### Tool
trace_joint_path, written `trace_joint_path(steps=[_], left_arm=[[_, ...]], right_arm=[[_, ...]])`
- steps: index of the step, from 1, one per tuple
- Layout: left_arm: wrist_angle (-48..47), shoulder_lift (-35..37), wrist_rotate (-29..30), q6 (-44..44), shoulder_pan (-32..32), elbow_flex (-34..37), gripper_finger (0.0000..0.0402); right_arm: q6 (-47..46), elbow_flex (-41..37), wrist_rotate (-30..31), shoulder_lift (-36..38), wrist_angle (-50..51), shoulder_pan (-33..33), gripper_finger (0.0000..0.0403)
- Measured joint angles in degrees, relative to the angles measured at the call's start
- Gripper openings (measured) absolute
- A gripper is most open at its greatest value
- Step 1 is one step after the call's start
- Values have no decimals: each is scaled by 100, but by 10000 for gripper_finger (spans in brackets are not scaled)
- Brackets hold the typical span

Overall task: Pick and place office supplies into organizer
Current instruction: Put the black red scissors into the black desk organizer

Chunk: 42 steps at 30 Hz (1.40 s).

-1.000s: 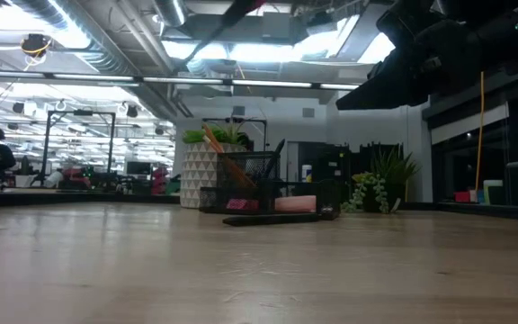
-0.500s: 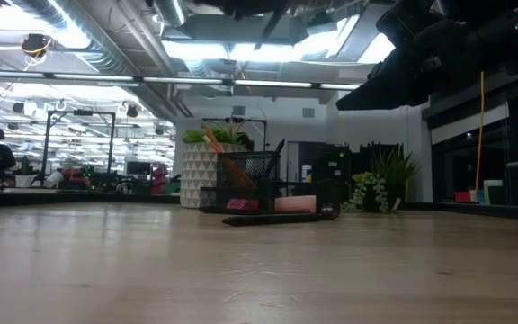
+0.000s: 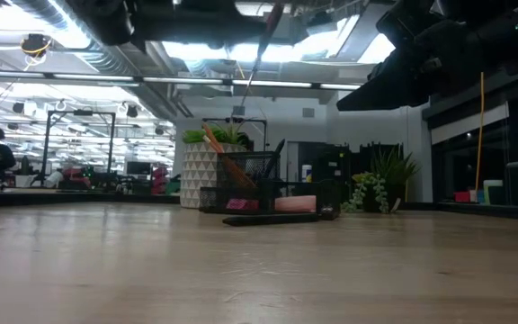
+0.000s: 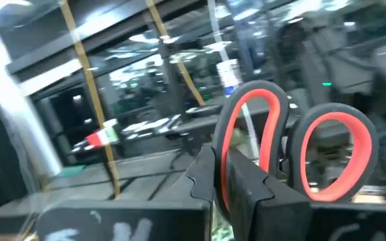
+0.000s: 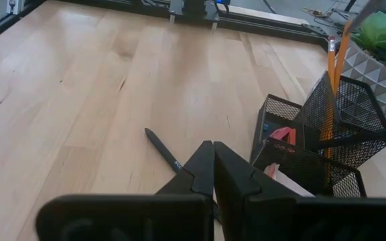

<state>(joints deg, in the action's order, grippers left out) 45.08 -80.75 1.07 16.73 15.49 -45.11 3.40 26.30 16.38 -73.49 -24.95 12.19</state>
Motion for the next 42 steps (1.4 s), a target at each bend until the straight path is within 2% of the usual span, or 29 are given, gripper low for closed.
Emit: trace_joint_path(steps=[2, 9, 22, 30, 39, 42], left_arm=[[173, 0, 179, -45, 64, 153, 10], [567, -129, 213, -159, 257, 286, 10], [2428, -1602, 246, -447, 587, 288, 10], [2742, -2122, 300, -636, 646, 288, 11], [2651, -2149, 302, -718, 627, 288, 11], [2364, -2149, 399, -812, 624, 288, 11]], right_arm=[[11, 0, 0, 0, 0, 0, 10], [155, 0, 0, 0, -105, 0, 10], [182, 0, 0, 0, -79, 0, 10], [182, 0, 0, 0, -20, 0, 10], [180, 0, 0, 0, 30, 0, 10], [155, 0, 0, 0, 65, 0, 10]])
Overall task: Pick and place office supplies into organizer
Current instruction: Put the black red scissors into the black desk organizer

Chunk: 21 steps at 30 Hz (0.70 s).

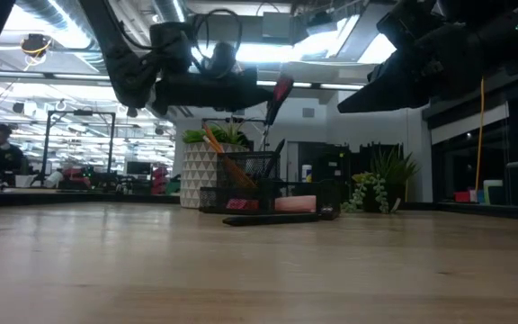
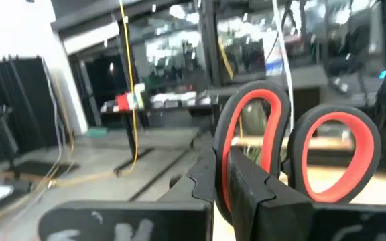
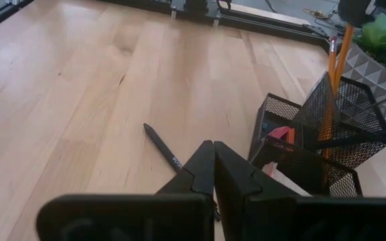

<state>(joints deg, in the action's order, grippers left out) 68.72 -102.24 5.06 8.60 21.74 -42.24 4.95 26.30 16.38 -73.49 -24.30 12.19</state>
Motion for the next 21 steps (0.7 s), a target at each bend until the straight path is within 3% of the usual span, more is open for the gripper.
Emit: trace_joint_path(steps=[21], left_arm=[[-464, -2, 133, 113, -111, 0, 12]], right_arm=[[-35, 0, 0, 0, 20, 0, 10]])
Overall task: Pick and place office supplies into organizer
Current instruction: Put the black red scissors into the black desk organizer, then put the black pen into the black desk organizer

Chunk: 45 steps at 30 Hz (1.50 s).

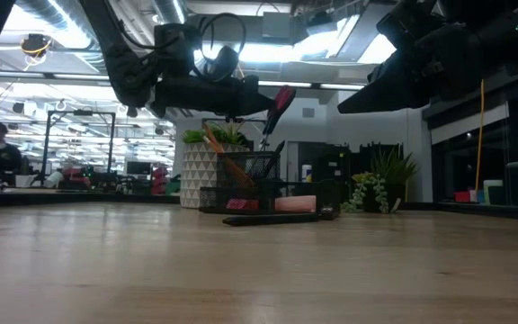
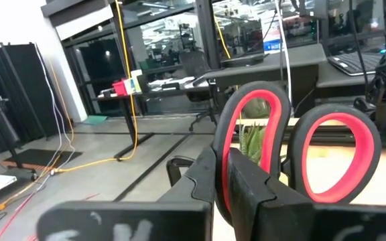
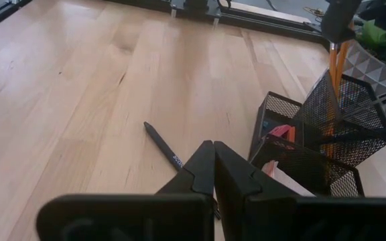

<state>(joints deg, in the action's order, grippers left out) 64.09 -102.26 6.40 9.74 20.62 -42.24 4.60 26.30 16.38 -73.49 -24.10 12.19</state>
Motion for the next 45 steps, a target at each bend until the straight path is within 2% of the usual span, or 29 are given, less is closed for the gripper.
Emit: trace_joint_path(steps=[9, 23, 30, 36, 39, 45], left_arm=[[-200, 0, -3, -93, 0, 0, 23], [-403, 0, -7, -254, -44, 0, 79], [-402, 139, -4, 23, -110, 0, 82], [-474, 579, -5, 377, -366, 0, 77], [-903, 930, -5, 528, -535, 0, 69], [-2590, 1811, -5, 651, -971, -1, 34]], right_arm=[[-2, 0, 0, 0, 0, 0, 10], [-2, 0, 0, 0, 0, 1, 10], [-2, 0, 0, 0, 0, 0, 10], [2, 0, 1, 0, 0, 0, 10], [4, 0, 0, 0, 0, 0, 10], [44, 0, 0, 0, -2, 0, 10]])
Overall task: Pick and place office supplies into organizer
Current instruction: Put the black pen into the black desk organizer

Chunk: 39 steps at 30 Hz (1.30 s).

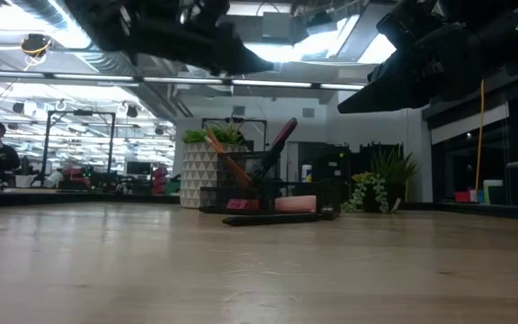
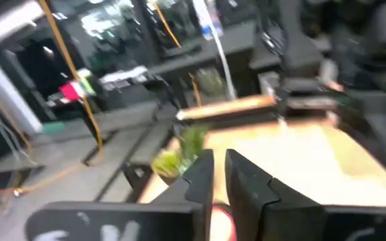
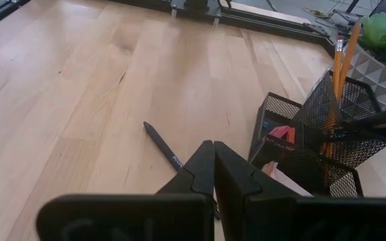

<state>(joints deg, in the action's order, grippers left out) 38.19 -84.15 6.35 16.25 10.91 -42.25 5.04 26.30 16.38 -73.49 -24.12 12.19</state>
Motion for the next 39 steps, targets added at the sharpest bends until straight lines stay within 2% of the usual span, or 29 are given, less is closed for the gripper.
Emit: trace_joint_path(steps=[4, 11, 20, 35, 39], left_arm=[[-1074, 532, 28, -54, -329, -1, 6], [-2252, 946, 178, -94, -940, -1, 1], [-2696, 965, 190, -158, -1565, -1, 1], [-3505, 963, 198, -1365, -2169, -1, 1], [-3509, 963, 333, -1416, -2285, -1, 3]], right_arm=[[2, 0, 0, 0, 0, 0, 10], [1, 0, 0, 0, -9, 0, 10], [12, 0, 0, 2, -586, 0, 10], [427, 0, -13, 2, -1178, 0, 10], [428, 0, -339, 2, -1184, 0, 10]])
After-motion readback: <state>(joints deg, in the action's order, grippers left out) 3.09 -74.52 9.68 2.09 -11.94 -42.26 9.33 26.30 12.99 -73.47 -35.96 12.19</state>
